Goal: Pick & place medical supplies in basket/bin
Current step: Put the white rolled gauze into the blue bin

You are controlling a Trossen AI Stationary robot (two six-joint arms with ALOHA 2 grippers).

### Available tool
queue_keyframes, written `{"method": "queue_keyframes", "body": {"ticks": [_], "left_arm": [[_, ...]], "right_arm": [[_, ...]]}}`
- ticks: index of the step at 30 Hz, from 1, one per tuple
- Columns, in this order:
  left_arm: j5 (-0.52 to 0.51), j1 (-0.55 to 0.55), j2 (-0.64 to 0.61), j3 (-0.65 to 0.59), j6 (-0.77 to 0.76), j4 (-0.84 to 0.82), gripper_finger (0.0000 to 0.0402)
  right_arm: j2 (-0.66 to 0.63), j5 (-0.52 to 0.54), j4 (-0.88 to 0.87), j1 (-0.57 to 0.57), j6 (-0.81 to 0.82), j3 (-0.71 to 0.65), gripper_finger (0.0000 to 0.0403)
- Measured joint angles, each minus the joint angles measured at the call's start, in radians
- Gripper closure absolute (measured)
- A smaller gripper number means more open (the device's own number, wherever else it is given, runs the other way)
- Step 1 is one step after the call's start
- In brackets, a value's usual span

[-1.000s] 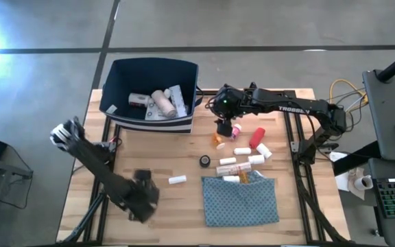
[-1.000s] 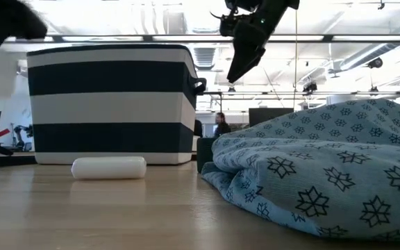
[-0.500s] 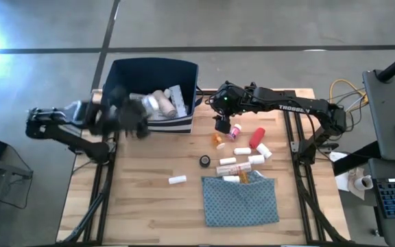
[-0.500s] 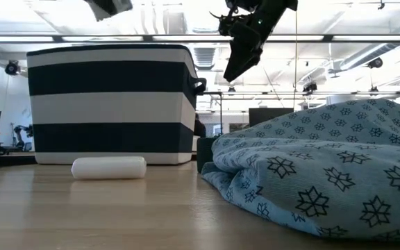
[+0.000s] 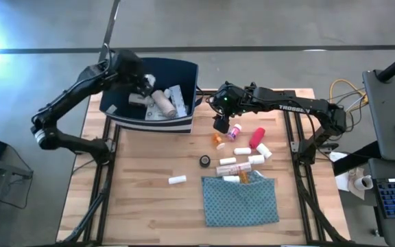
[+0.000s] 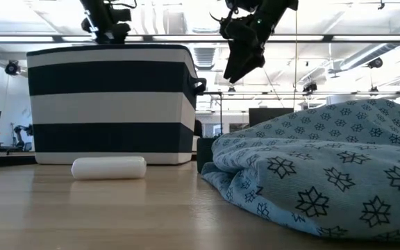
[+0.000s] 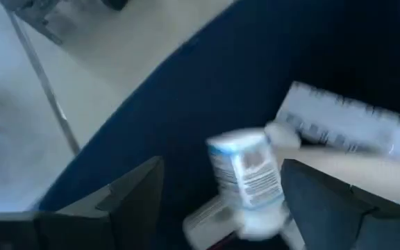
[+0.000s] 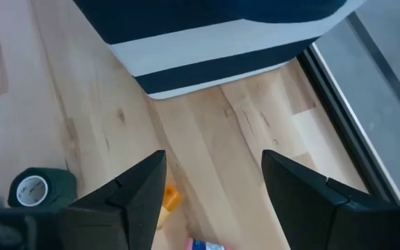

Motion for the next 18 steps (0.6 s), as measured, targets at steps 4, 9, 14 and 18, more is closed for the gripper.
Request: {"method": "queue_keyframes", "body": {"ticks": [4,9,14,18], "left_arm": [[0.005,-0.088,-0.001,0.026,0.026,-0.073,0.0126],[0.066,-0.226,-0.044,0.096,-0.077,-0.161,0.0126],[0.237,-0.373,-0.060,0.135,-0.296,-0.259,0.0125],[0.276,-0.465,-0.069,0.120,-0.477,-0.286,0.0125]], "right_arm": [[0.000,0.000,-0.004,0.000,0.006,0.000,0.0175],[0.000,0.018,-0.006,0.000,-0.003,-0.001,0.0174],[-0.001,0.026,-0.006,0.000,-0.035,-0.001,0.0174],[-0.002,0.025,-0.010,0.000,-0.064,-0.001,0.0174]]}}
